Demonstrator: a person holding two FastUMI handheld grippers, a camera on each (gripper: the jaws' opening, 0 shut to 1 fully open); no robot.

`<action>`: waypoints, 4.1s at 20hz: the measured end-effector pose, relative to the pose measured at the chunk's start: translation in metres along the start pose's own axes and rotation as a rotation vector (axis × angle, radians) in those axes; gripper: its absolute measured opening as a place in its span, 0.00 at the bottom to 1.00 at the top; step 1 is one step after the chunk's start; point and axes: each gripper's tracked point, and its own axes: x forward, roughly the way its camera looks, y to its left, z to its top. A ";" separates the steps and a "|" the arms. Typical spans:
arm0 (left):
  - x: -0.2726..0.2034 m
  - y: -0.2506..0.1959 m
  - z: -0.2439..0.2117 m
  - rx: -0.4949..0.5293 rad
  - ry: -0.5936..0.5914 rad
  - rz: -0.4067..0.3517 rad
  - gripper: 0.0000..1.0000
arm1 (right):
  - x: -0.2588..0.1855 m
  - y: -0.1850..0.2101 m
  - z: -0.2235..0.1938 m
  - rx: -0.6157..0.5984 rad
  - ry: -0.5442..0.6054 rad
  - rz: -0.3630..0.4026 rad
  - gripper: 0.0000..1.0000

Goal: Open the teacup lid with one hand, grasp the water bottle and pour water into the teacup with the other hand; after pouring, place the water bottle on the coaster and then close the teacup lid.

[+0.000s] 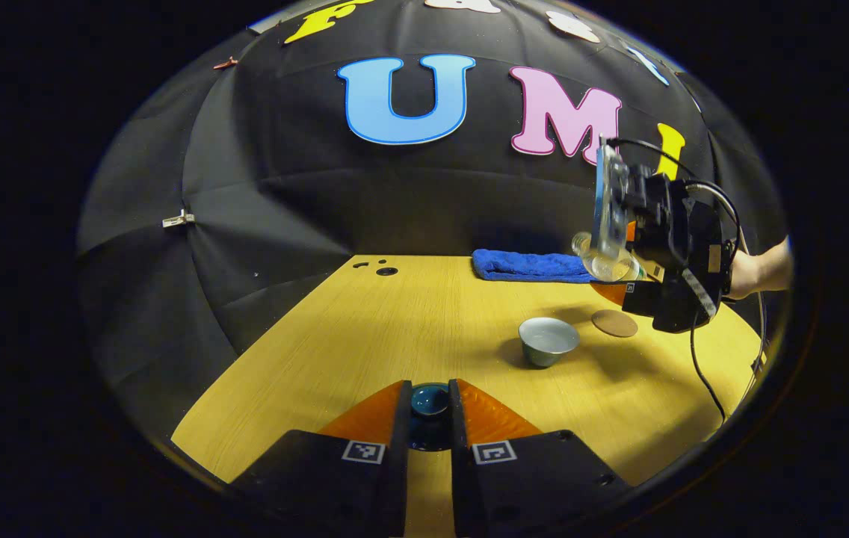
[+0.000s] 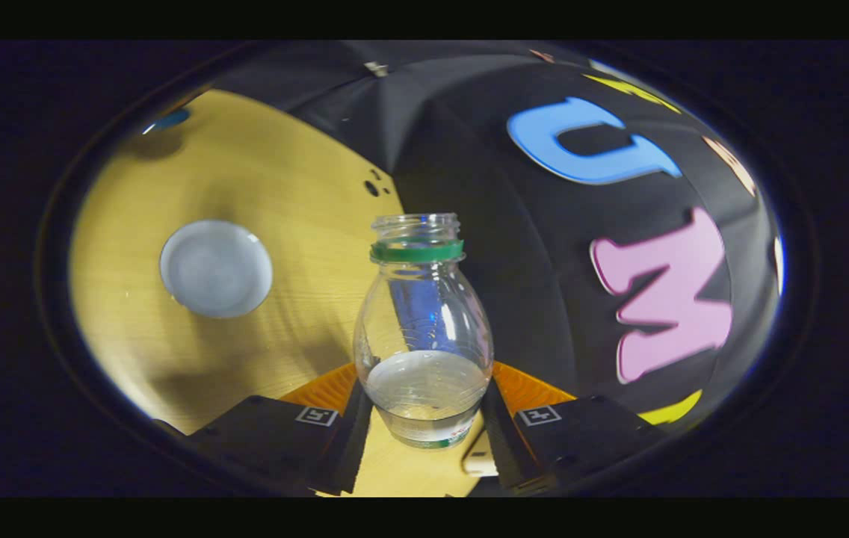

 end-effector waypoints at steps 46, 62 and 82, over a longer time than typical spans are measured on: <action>0.038 -0.078 0.033 -0.063 -0.058 -0.011 0.28 | 0.004 0.005 -0.063 1.110 -0.019 0.087 0.99; 0.105 -0.134 0.054 -0.038 -0.106 -0.122 0.28 | -0.085 0.022 -0.085 1.057 0.022 0.115 0.99; 0.127 -0.145 0.039 0.019 -0.096 -0.110 0.55 | -0.106 0.027 -0.094 1.131 0.068 0.136 0.99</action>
